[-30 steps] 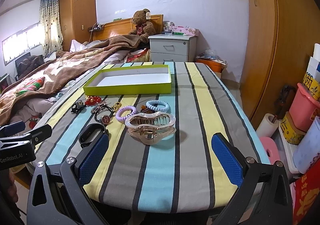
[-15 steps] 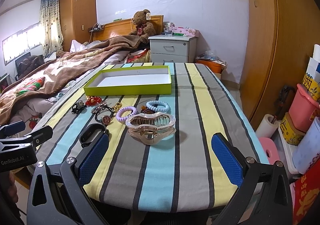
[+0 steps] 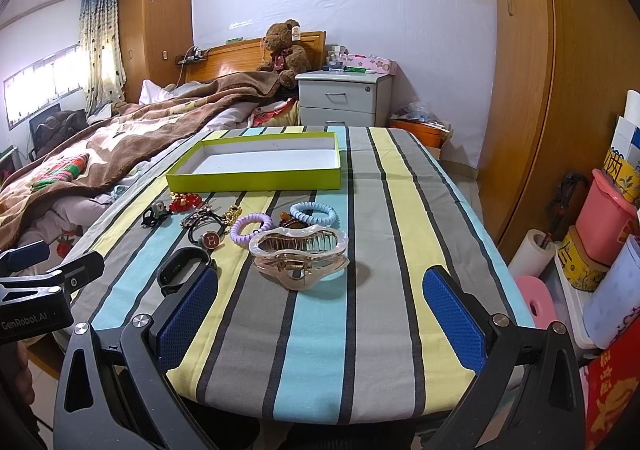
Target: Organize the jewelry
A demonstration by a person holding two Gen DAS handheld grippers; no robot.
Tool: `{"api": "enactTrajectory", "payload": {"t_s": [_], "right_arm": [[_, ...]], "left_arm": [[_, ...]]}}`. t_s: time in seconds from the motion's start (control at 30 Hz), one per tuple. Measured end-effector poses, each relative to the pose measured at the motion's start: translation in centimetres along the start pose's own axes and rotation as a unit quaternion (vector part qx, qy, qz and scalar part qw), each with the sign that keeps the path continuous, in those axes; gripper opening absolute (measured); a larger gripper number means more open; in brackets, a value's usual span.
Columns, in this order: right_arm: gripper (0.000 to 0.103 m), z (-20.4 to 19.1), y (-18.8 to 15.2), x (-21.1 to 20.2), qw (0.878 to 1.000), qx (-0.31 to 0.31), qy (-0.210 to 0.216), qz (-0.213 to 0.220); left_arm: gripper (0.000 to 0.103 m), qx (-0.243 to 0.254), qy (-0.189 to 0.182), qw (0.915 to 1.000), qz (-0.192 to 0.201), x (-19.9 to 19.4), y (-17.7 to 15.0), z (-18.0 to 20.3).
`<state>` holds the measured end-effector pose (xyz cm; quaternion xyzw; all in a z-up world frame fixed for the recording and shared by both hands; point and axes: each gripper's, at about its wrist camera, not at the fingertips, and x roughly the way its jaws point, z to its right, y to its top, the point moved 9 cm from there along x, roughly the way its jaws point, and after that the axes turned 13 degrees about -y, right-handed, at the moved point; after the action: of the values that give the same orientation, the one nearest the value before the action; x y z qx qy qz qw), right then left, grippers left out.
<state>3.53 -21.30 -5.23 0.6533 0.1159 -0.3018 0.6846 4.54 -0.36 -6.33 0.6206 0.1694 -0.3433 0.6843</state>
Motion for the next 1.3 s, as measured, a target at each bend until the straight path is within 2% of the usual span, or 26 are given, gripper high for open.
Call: {"api": "enactTrajectory", "payload": {"t_s": [0.8, 1.0, 1.17, 1.3], "right_arm": [[0.102, 0.6, -0.3, 0.6, 1.0, 0.0, -0.004, -0.006], [0.102, 1.6, -0.8, 2.0, 1.0, 0.0, -0.013, -0.014], [0.093, 2.9, -0.9, 3.2, 1.0, -0.001, -0.017, -0.016], [0.092, 4.1, -1.0, 4.6, 0.999, 0.004, -0.024, -0.025]], "left_arm": [[0.103, 0.001, -0.01, 0.9999, -0.004, 0.4, -0.3, -0.2], [0.103, 0.001, -0.06, 0.9976, -0.035, 2.3, -1.2, -0.2], [0.103, -0.021, -0.114, 0.9896, -0.085, 4.9, -2.5, 0.2], [0.102, -0.025, -0.121, 0.988, -0.093, 6.3, -2.4, 0.3]]}}
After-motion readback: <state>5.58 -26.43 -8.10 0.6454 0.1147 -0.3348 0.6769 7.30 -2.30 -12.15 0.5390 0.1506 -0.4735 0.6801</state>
